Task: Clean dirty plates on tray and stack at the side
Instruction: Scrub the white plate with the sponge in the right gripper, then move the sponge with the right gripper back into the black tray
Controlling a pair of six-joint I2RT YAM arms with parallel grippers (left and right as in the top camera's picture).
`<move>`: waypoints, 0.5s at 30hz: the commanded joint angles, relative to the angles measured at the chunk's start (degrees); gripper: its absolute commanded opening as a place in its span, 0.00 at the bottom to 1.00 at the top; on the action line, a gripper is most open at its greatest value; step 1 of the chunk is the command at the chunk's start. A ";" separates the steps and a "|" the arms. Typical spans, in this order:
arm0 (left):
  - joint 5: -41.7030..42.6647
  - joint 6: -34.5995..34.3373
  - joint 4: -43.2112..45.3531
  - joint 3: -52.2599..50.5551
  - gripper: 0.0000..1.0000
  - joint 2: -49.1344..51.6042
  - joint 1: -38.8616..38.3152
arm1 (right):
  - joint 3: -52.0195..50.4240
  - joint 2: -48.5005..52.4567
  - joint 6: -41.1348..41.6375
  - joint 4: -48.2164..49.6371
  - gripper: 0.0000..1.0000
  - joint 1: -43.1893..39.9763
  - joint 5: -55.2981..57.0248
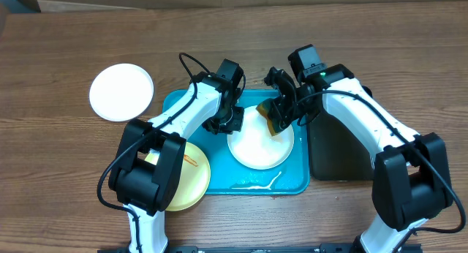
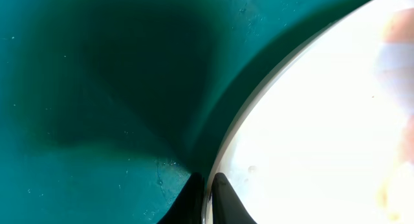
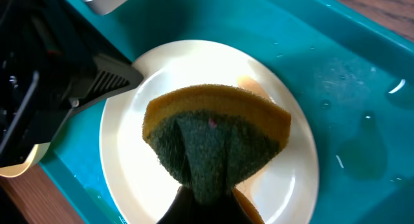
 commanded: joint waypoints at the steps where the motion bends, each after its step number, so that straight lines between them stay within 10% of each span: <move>1: 0.35 -0.42 0.26 -0.15 0.08 0.85 -0.28 | -0.79 -0.42 -0.20 1.92 0.04 0.28 -1.25; 15: 0.04 -0.39 0.02 -0.15 0.08 0.85 -0.28 | 2.95 -2.89 10.62 -5.62 0.04 -9.51 1.79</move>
